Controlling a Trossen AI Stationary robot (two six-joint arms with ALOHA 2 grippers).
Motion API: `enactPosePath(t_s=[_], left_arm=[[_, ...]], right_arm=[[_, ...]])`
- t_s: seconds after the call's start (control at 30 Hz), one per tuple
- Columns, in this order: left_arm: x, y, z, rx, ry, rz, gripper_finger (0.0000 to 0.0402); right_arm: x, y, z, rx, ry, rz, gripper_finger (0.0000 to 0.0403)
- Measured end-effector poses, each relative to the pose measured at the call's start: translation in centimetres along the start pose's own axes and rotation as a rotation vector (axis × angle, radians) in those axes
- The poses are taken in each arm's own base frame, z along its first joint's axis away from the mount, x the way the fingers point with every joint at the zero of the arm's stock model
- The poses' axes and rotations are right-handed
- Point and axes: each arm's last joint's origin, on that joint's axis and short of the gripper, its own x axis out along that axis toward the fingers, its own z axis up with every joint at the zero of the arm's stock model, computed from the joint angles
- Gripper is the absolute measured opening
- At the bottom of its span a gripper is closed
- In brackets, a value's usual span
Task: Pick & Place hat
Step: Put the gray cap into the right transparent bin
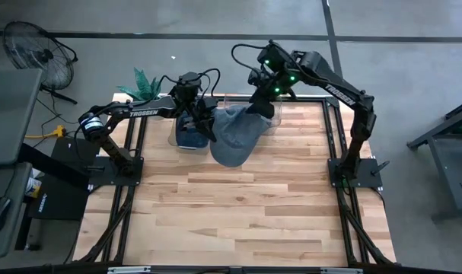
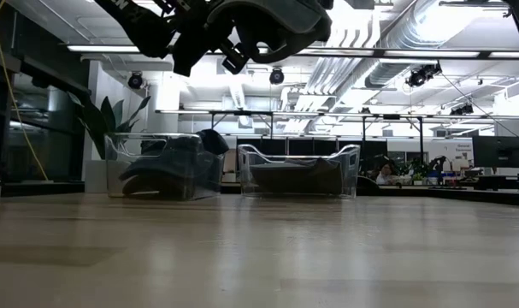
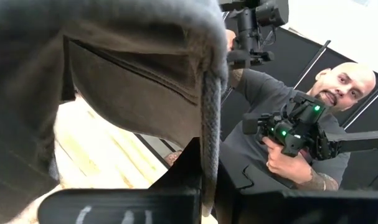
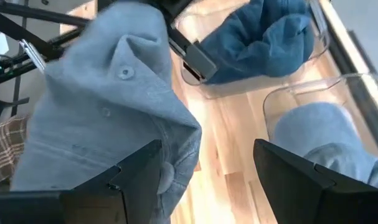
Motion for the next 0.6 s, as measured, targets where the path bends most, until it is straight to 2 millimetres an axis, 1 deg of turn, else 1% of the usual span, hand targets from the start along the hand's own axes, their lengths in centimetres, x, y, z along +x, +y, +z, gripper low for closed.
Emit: enactPosePath(t_s=[0.17,0.27,0.4,0.6], left_arm=[[0.0,0.0,0.0,0.001,-0.001,0.001,0.0004],[0.0,0.0,0.0,0.001,-0.001,0.001,0.0004],[0.0,0.0,0.0,0.001,0.0,0.0,0.0004],[0.0,0.0,0.0,0.006,0.0,0.001,0.0004]], right_arm=[[2.2,-0.4,0.1,0.017,0.054,0.044,0.0246],[3.2,-0.3,0.1,0.033,0.083,0.072,0.0246],[3.4,0.0,-0.3,0.047,0.122,0.097,0.0246],[3.3,0.7,-0.5,0.099,0.144,0.319,0.0243]])
